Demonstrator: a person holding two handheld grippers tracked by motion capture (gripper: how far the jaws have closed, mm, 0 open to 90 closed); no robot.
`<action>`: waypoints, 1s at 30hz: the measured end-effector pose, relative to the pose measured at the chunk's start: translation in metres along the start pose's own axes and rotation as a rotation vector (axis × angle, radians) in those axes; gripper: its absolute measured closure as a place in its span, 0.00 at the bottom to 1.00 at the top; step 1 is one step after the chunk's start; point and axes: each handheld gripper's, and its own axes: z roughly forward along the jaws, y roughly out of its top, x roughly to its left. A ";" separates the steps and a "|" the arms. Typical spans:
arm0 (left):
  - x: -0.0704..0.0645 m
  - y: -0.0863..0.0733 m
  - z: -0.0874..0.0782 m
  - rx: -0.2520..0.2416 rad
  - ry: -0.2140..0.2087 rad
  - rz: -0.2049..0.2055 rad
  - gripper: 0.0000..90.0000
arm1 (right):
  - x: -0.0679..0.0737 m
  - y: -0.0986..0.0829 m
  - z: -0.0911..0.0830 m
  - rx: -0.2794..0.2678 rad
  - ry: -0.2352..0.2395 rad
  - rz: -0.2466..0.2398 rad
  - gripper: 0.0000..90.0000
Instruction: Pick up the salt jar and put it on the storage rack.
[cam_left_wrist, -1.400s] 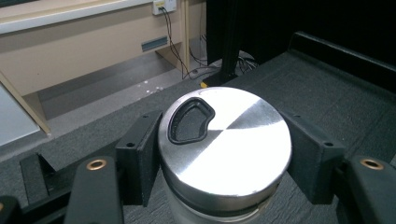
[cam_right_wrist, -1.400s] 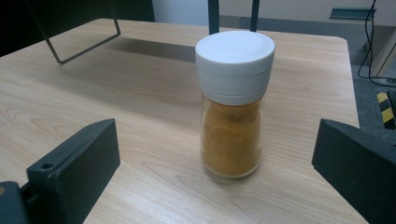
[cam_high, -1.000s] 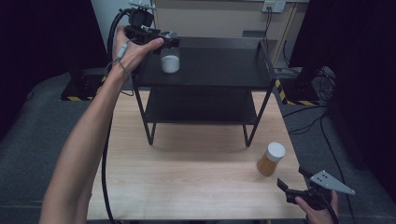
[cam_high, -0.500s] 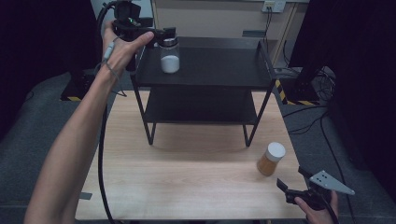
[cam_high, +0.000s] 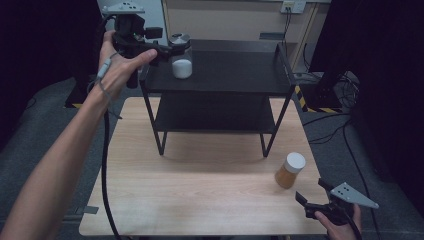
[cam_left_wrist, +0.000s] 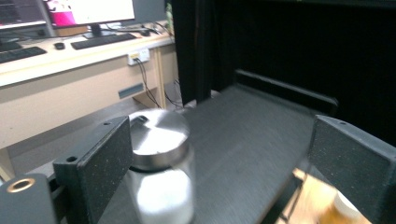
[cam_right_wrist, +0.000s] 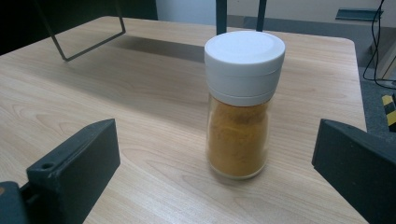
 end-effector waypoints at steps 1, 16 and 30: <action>-0.002 -0.001 -0.002 0.002 -0.009 0.009 0.06 | 0.000 0.000 0.000 0.004 0.001 0.000 0.01; -0.033 -0.033 -0.020 0.013 -0.134 0.114 0.06 | 0.002 0.001 0.002 0.011 0.007 -0.007 0.01; -0.042 -0.084 -0.030 0.021 -0.159 0.136 0.06 | 0.003 0.002 0.003 0.012 0.008 -0.011 0.01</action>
